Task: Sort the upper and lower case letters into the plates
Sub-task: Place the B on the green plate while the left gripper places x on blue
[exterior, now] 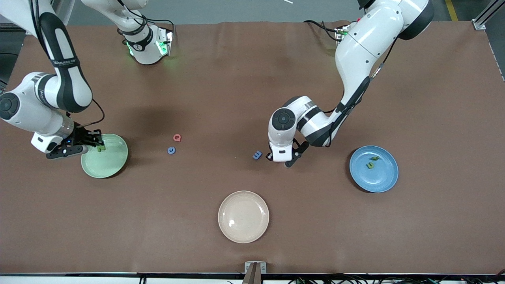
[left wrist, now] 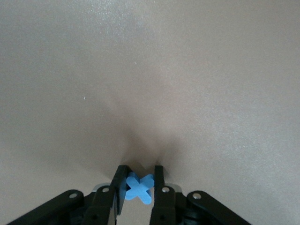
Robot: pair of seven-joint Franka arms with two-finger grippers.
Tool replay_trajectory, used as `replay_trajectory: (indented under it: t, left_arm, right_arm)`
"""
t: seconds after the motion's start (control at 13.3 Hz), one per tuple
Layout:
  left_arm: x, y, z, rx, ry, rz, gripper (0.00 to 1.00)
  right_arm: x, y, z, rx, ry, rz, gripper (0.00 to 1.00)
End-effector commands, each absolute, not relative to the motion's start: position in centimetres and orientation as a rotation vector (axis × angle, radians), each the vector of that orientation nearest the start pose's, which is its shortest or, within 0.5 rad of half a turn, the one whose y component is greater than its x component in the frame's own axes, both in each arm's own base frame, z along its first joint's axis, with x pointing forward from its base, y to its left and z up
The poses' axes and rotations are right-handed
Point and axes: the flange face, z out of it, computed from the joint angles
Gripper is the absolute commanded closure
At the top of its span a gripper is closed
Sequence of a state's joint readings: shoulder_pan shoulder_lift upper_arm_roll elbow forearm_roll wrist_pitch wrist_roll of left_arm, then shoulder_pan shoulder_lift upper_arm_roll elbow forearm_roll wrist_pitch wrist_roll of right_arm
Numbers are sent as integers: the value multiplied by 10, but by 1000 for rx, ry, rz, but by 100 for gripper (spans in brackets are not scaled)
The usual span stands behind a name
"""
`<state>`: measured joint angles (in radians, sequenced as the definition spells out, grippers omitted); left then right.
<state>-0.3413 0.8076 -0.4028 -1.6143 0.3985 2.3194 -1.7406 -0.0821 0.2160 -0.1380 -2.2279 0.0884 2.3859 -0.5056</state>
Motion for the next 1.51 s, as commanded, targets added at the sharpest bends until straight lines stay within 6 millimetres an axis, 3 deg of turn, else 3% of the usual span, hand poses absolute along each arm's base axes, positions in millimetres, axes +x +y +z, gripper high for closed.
replay_trajectory:
  t: [0.0,0.15,0.23,0.38,0.53,0.68,0.83,0.91,0.98,1.06,1.13,1.21,1.28,1.36,1.43]
  left_arm:
    - [523,-432,171,-2834,-1255,28,100]
    - [529,-428,178,-2838,-1267,16,100]
    - [534,-426,191,-2846,-1281,-8,100]
    - [555,-401,221,-2813,-1319,-48,100]
    - [579,-358,245,-2785,-1277,-63,100]
    - [603,-306,257,-2759,-1232,-47,100]
    - [621,-241,263,-2712,-1178,12,99]
    - [625,-212,260,-2700,-1137,50,99]
    - [630,-176,259,-2699,-1108,78,99]
    - [634,-143,255,-2698,-1097,109,99]
    - [637,-114,252,-2694,-1103,132,99]
    - [635,-99,246,-2691,-1093,158,93]
    - [634,-90,242,-2687,-1095,171,76]
    - [633,-88,237,-2681,-1102,185,37]
    - [633,-88,236,-2672,-1125,185,7]
  right_arm:
    - [511,-123,234,-3081,-415,49,86]
    - [504,-124,215,-3086,-412,44,85]
    - [503,-122,207,-3087,-419,48,85]
    - [501,-117,194,-3086,-434,59,84]
    - [499,-114,186,-3088,-437,58,83]
    - [499,-113,183,-3090,-440,52,78]
    - [499,-113,181,-3089,-440,56,73]
    - [499,-112,181,-3088,-442,58,59]
    - [499,-112,182,-3087,-442,58,17]
    - [500,-112,184,-3087,-439,57,0]
    - [502,-109,191,-3088,-438,46,0]
    - [506,-102,204,-3082,-447,41,0]
    - [509,-93,218,-3073,-444,48,0]
    - [513,-84,233,-3073,-396,52,0]
    - [518,-71,243,-3077,-343,55,0]
